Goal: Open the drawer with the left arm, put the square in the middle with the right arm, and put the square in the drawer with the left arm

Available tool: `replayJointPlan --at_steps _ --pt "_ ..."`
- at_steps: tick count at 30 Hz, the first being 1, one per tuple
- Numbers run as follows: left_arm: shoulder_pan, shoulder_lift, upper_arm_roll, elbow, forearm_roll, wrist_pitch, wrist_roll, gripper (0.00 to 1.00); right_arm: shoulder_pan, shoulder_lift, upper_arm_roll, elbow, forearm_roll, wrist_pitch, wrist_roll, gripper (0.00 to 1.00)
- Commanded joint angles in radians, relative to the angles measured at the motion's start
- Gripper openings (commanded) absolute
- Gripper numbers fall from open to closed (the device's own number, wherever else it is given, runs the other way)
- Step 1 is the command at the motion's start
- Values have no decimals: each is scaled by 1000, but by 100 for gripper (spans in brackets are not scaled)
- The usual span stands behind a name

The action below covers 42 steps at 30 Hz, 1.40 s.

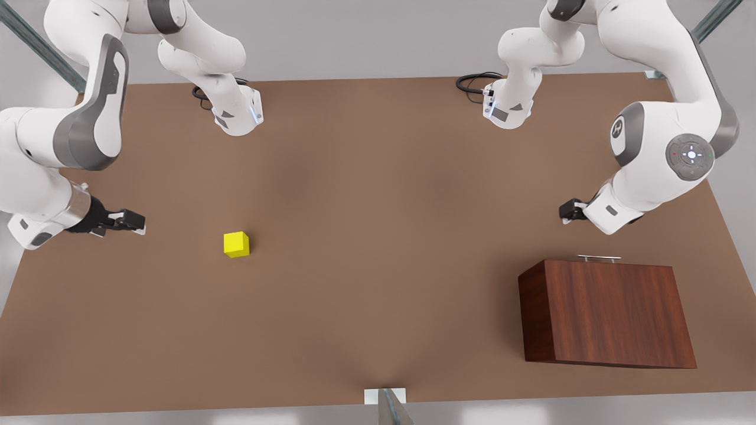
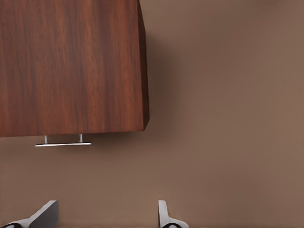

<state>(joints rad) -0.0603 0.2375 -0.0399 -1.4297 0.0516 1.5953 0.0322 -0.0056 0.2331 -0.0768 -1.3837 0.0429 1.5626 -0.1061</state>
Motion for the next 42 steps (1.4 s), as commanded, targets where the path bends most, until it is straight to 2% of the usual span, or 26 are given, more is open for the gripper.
replayJointPlan --at_steps 1,5,6,9,13,15,20,28,33,38,39,42 --pt "0 0 0 0 10 0 0 100 4 0 0 0 0 1 0 100" --pt "8 -23 18 -64 10 92 -297 100 50 -1 0 -27 -18 -1 -1 100" --pt "10 -75 34 -155 10 161 -441 100 73 2 0 -44 -18 -1 0 100" --pt "10 -250 64 -524 7 491 -753 100 116 -12 0 -251 -15 186 0 100" --pt "14 -276 89 -686 5 695 -1019 100 177 -5 0 -380 0 292 3 100" --pt "20 -274 92 -761 -2 799 -1109 100 164 -23 6 -521 2 419 -7 100" --pt "22 -248 135 -808 -78 888 -1184 100 188 43 5 -670 29 622 -4 100" --pt "42 -207 187 -816 -99 928 -1184 100 194 215 3 -692 35 830 -1 100" --pt "51 -170 195 -815 -101 960 -1183 100 196 236 3 -736 35 866 -6 100" --pt "73 -129 196 -813 -101 1009 -1183 100 200 244 5 -736 35 860 -17 74" --pt "76 -126 198 -813 -101 1011 -1181 100 217 239 5 -736 35 857 -15 66" --pt "86 -101 207 -813 -101 1048 -1180 100 213 230 3 -736 35 852 -14 62"
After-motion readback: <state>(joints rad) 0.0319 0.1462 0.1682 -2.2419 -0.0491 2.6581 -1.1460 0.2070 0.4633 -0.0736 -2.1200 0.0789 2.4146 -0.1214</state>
